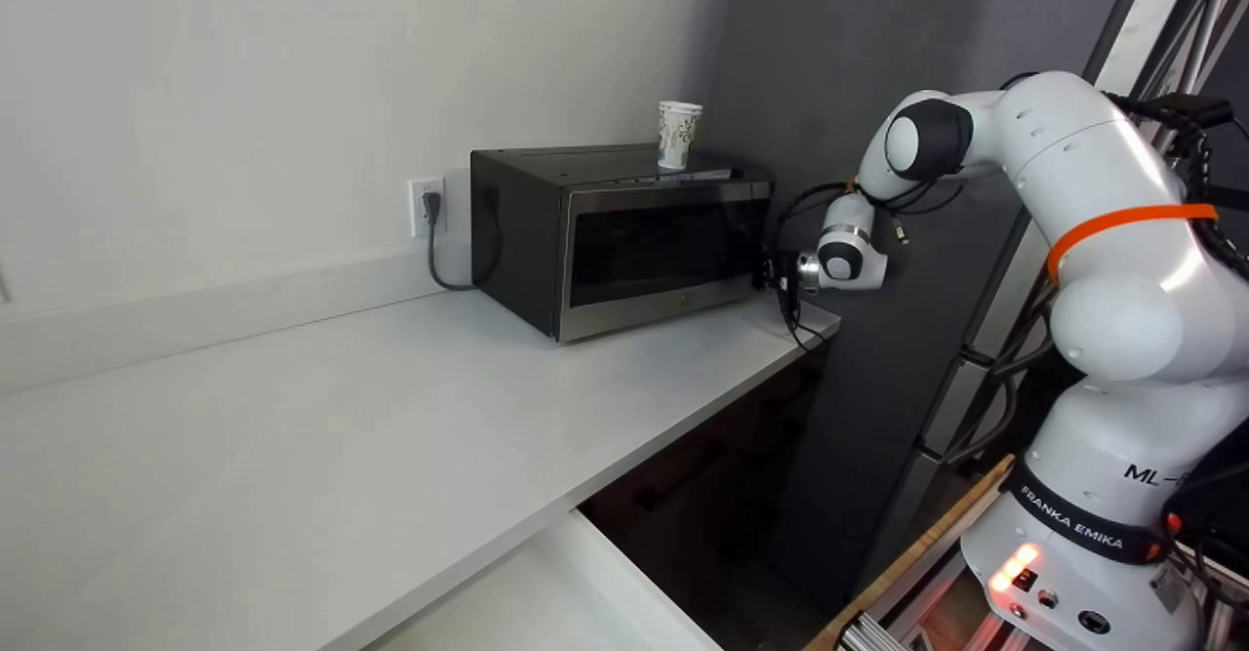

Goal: Open the microwave door by pressing the bottom right button

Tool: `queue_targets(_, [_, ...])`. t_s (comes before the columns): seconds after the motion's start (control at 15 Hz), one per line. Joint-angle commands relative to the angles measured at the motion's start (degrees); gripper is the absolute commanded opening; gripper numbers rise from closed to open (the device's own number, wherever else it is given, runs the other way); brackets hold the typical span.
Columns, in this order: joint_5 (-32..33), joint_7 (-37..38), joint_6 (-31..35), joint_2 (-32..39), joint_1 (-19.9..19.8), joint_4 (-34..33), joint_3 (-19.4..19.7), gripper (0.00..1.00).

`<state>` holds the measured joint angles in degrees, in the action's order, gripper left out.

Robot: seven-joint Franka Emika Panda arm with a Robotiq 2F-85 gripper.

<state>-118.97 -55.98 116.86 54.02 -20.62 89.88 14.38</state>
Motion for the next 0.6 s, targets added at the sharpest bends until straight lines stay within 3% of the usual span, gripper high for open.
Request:
queue_targets(0.0, [2.1,1.6,2.4,-5.2,1.8,11.4,1.0,0.0])
queue_targets(0.13, [1.9,1.8,2.2,-5.1,1.8,11.5,0.7,0.0])
queue_targets(0.2, [1.9,1.7,2.0,-5.0,1.7,11.5,0.7,0.26])
queue_targets(0.27, [1.7,1.6,1.9,-4.9,1.7,11.5,0.6,0.27])
queue_targets(0.53, [0.1,0.8,5.1,-4.8,2.0,11.6,0.9,0.51])
